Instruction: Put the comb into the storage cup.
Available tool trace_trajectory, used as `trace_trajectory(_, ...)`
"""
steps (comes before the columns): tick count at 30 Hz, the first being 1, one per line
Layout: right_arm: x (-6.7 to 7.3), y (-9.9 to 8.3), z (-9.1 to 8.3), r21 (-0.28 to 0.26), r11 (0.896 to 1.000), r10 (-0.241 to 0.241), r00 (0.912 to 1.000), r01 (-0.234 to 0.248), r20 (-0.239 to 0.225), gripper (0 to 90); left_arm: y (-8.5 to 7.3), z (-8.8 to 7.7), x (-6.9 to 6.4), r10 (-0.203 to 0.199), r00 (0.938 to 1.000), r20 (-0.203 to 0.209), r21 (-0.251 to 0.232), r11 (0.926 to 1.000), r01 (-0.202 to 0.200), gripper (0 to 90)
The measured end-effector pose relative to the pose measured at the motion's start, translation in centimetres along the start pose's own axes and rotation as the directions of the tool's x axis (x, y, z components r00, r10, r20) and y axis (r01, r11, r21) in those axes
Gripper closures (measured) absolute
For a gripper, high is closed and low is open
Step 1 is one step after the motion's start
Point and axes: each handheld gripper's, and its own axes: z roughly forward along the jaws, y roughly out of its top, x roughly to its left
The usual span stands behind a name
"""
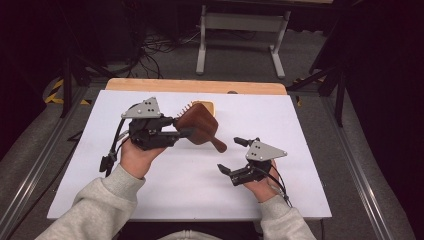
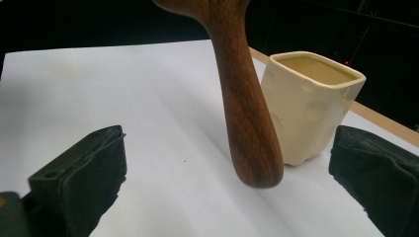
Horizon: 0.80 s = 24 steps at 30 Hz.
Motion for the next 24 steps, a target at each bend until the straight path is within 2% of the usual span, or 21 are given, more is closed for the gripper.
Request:
trace_trajectory(7, -0.4, -0.1, -0.6, -0.010, 1.000, 0.018, 0.9997, -0.018, 0.014, 1.1, 1.7, -0.6, 0.4, 0.016, 0.9991, -0.038, -0.010, 0.9998, -0.017, 61.6)
trace_trajectory(14, -0.8, -0.3, -1.0, -0.016, 0.999, 0.038, 0.9990, -0.037, 0.023, 1.1, 2.7, -1.1, 0.9, 0.016, 0.9975, -0.068, -0.027, 0.9995, -0.018, 61.6)
trace_trajectory(24, -0.9, -0.4, -0.9, -0.001, 0.999, 0.039, 0.9991, -0.039, 0.020, 1.2, 4.0, -1.5, 1.9, 0.022, 0.9927, -0.119, -0.040, 0.9988, -0.027, 61.6)
